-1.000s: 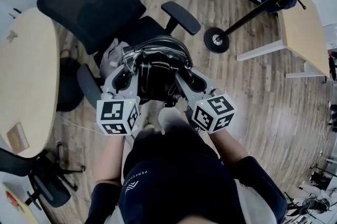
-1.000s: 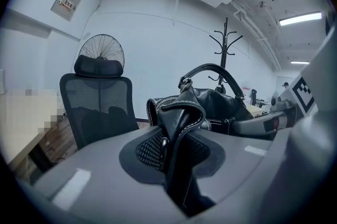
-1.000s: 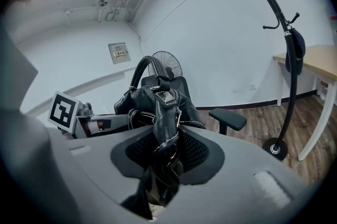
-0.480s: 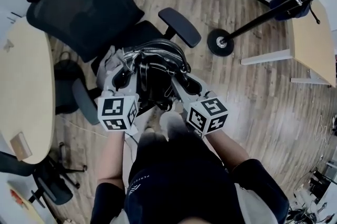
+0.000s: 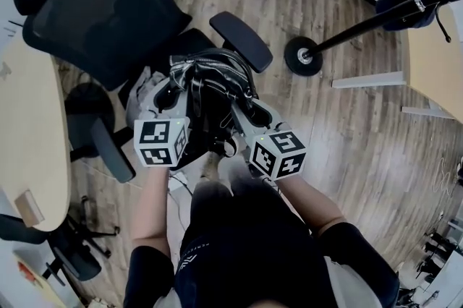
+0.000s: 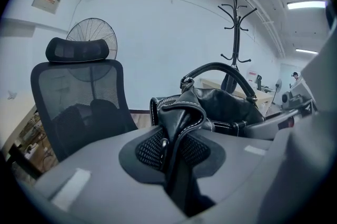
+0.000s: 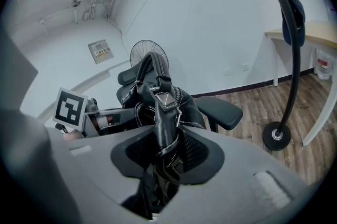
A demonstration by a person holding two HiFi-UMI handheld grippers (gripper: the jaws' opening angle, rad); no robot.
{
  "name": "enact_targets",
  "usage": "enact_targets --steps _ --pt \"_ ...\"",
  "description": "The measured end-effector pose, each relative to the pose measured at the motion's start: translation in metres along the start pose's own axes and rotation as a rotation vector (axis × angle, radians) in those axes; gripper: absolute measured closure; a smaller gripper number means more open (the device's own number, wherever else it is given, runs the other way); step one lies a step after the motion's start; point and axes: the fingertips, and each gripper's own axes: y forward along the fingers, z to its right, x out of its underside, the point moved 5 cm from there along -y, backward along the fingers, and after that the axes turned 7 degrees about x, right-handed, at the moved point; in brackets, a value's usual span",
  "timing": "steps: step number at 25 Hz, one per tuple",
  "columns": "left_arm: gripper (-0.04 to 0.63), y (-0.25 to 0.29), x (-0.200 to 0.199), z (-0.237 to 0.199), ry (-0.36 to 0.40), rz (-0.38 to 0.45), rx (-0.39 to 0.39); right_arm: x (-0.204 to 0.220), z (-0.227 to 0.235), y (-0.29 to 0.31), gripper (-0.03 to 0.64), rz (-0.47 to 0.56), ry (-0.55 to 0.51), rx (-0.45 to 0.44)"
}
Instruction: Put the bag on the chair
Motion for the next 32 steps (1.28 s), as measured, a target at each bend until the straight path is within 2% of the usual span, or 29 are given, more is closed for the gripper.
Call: enact_targets --steps 10,15,32 --pt "0.499 0.044 0.023 -0.019 0.005 -0.084 0.036 0.018 0.022 0.034 0.506 -0.051 0.062 0.037" --pt "0.489 0.064 0.041 -0.030 -0.030 -0.113 0.055 0.031 0.031 0.050 0.506 -0.088 0.095 0.064" --pt "0.466 0.095 0.071 -0.071 -0.125 -0.134 0.032 0.032 0.025 0.081 0.468 -0.089 0.036 0.058"
